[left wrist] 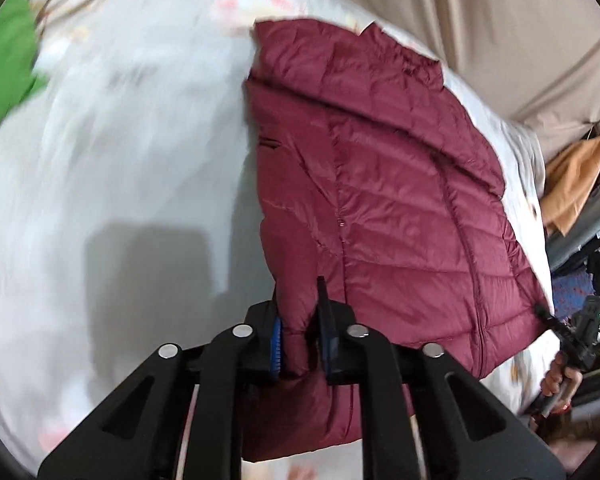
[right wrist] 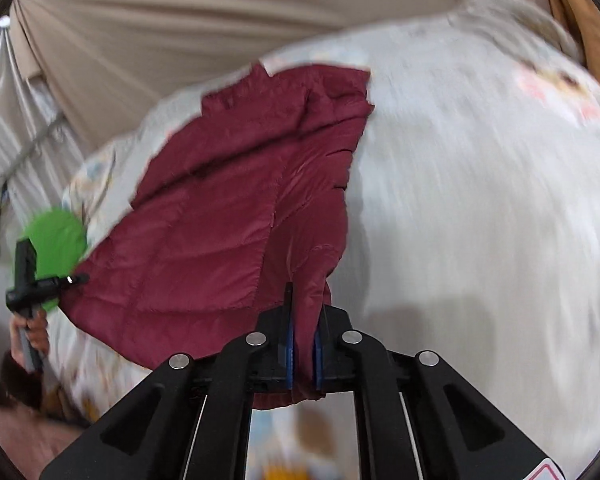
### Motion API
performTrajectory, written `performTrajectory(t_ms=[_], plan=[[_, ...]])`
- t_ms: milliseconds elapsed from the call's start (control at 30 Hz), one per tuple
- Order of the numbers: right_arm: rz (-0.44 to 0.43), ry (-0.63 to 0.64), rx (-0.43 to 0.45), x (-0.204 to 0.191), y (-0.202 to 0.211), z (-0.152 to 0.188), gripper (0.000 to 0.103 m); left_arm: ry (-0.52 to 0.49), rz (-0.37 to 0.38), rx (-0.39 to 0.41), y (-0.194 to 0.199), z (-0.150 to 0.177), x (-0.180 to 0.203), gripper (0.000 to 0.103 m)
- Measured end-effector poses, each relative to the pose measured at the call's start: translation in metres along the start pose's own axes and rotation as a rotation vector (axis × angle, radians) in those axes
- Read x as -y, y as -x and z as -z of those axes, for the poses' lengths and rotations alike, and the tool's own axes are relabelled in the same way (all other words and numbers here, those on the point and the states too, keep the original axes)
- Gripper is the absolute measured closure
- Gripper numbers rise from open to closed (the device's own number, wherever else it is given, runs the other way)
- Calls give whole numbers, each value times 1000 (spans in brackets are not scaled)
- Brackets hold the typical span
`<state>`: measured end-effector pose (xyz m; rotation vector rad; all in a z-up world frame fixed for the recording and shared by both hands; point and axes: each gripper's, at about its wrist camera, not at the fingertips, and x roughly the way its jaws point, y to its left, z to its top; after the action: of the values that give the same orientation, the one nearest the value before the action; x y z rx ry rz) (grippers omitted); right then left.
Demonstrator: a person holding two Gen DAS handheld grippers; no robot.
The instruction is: Fold large clothes
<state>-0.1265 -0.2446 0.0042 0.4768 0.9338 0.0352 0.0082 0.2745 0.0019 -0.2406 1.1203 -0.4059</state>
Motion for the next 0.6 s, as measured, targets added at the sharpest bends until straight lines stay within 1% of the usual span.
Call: performTrajectory(t_ms=[33,67,133,167,200,233,300,333,367,400,467,500,533,600], plan=[[25,0,-20,2,0,7,84,23,-24,1,4,7,-6,83],[64,-4,-21,7,2,13,79,52,-48,19,9,10,-12,84],[112,-19,21,12,13,6,78,104,-91,110,28,3,-21,85],[146,-23,79,13,24,-6,78,109,-111,168,39,-5,-18,84],[145,-21,120,11,31,-15,78,100,-115,205,46,-12,-14,81],[116,-14,165,8,38,-30,78,74,-102,239,52,-22,-2,79],[98,16,209,1,37,-57,78,-22,-49,277,55,-42,36,70],[93,32,211,-4,31,-72,78,-77,-21,285,52,-46,58,68],[82,40,198,-6,21,-86,78,-128,5,286,48,-55,77,65],[73,40,186,-10,14,-91,78,-187,43,283,41,-63,100,65],[46,26,126,-16,-13,-116,78,-272,109,257,22,-73,142,63],[36,18,105,-20,-23,-125,78,-330,149,236,8,-78,166,59],[19,10,92,-21,-31,-133,78,-384,168,223,-6,-82,188,58],[-13,-8,63,-24,-52,-151,77,-471,169,205,-32,-86,221,50]])
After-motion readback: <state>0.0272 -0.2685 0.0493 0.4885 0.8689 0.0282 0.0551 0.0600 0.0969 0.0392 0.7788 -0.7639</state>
